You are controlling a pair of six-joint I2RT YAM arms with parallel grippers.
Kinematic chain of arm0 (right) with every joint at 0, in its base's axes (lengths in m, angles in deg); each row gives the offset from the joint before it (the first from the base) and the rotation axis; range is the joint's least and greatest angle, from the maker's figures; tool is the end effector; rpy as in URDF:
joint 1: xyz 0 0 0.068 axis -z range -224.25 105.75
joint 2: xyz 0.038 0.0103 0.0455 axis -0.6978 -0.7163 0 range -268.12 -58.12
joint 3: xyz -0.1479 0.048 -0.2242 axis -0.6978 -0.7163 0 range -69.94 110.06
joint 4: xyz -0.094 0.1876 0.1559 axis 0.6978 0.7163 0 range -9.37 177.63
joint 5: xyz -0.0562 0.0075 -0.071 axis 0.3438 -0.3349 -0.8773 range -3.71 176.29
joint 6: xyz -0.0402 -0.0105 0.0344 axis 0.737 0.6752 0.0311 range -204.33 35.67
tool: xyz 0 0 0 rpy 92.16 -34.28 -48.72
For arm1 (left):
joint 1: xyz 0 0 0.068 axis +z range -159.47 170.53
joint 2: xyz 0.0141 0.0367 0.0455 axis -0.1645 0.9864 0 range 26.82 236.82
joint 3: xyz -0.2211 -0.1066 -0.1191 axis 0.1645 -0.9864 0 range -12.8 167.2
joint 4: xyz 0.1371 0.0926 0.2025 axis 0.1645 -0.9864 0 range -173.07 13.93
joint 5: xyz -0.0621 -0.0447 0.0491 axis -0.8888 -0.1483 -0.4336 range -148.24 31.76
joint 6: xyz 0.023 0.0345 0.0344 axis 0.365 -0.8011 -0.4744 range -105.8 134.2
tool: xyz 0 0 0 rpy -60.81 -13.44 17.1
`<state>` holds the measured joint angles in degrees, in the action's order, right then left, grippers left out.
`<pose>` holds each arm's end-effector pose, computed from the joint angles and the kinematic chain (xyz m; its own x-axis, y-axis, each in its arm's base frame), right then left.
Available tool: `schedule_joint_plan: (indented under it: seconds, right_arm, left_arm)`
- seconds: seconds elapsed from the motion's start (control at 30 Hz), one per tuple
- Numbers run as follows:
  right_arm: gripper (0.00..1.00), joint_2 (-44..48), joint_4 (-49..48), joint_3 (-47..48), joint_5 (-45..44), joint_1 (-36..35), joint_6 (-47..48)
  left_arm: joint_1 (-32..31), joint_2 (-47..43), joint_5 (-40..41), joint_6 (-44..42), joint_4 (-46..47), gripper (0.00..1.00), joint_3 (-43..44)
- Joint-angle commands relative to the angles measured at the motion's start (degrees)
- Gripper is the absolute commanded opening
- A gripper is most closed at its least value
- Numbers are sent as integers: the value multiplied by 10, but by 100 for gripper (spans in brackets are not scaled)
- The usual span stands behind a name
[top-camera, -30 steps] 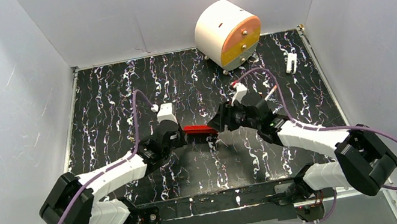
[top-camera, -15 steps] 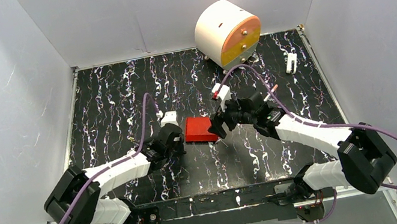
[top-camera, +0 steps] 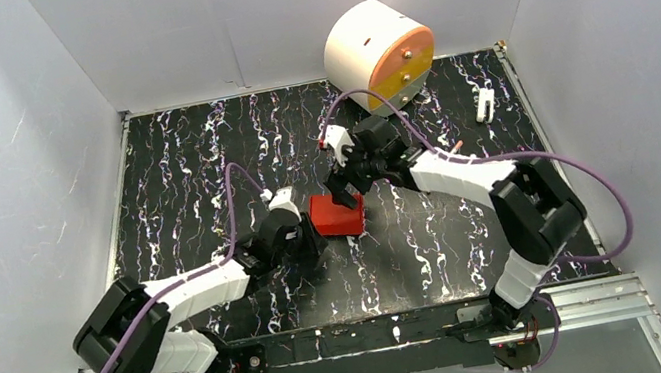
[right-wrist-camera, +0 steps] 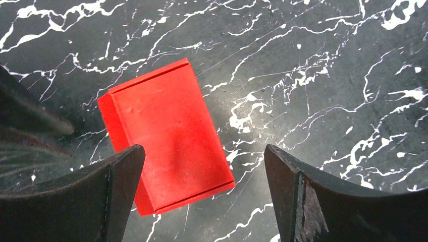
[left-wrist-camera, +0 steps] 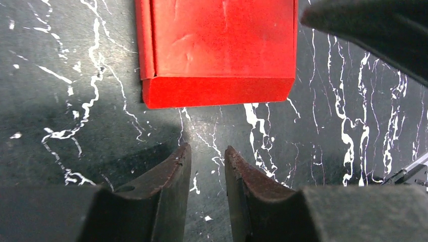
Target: Fold the paper box
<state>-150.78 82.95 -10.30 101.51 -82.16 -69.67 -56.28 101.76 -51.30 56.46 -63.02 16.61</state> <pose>0.2773 0.2278 0.2313 -0.2487 -0.5033 -0.8275 -0.8525 0.5193 -0.0596 0.1798 -0.1852 0.1770 -0.7118 -0.2171 -0.6680 0.2369 0.8211 -0.5193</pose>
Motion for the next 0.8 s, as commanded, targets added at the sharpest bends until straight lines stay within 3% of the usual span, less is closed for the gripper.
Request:
schedule_joint_plan:
  seconds: [0.0,0.4,0.77]
  right_arm:
    - [96,-46,14,57,32,19,-31]
    - [85,-140,-7,81,146,52,-131]
    - [69,-145,-55,10,243,41,-193]
  left_arm:
    - [10,26,-32,27,52,26,1]
    - [52,121,-69,34,121,10,13]
    - [70,202,-86,-1,147,3,48]
